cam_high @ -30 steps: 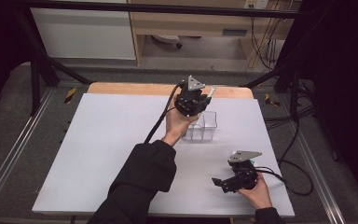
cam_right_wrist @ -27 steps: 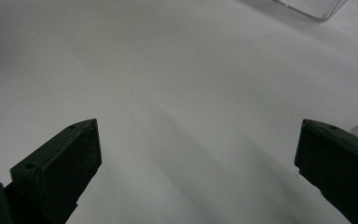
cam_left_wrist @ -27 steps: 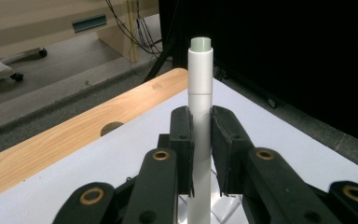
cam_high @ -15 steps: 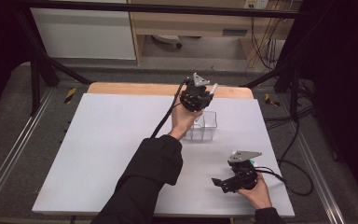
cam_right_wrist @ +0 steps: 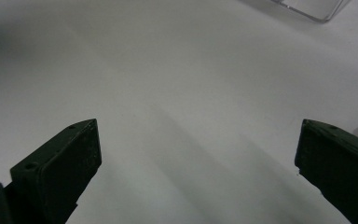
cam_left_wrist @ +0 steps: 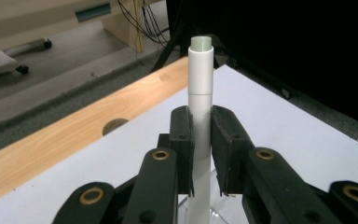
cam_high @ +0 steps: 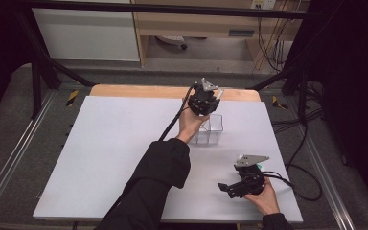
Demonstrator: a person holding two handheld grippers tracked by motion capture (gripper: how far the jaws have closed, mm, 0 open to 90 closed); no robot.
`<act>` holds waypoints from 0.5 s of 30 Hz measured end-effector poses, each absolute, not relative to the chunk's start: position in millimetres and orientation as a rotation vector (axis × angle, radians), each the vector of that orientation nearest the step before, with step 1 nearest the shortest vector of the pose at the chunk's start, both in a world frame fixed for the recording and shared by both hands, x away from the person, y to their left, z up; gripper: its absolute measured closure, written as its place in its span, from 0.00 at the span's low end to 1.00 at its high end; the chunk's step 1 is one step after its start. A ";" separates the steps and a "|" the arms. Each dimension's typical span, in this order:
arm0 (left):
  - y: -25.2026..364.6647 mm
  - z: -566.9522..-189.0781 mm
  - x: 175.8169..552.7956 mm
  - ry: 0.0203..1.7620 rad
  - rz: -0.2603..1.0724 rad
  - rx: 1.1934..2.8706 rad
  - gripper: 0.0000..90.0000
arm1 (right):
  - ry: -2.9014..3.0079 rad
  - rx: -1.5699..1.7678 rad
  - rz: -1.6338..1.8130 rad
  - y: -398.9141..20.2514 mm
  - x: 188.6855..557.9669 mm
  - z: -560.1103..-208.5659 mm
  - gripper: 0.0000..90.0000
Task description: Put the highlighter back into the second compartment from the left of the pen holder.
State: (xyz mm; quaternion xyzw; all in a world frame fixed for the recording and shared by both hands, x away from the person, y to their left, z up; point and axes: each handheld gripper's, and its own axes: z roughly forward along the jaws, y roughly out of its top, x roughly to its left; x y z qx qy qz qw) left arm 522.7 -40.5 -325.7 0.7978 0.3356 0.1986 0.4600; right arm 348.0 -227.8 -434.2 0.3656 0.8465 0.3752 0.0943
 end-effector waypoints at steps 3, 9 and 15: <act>-38.1 -333.3 522.4 0.837 0.478 1.971 0.87 | 2.511 1.085 1.112 -227.8 347.9 -434.2 0.01; -32.4 -345.0 520.4 0.851 0.454 1.984 0.87 | 2.511 1.084 1.108 -227.4 348.2 -434.7 0.01; -29.1 -352.2 516.4 0.852 0.434 2.007 0.87 | 2.513 1.081 1.107 -227.3 348.3 -435.0 0.01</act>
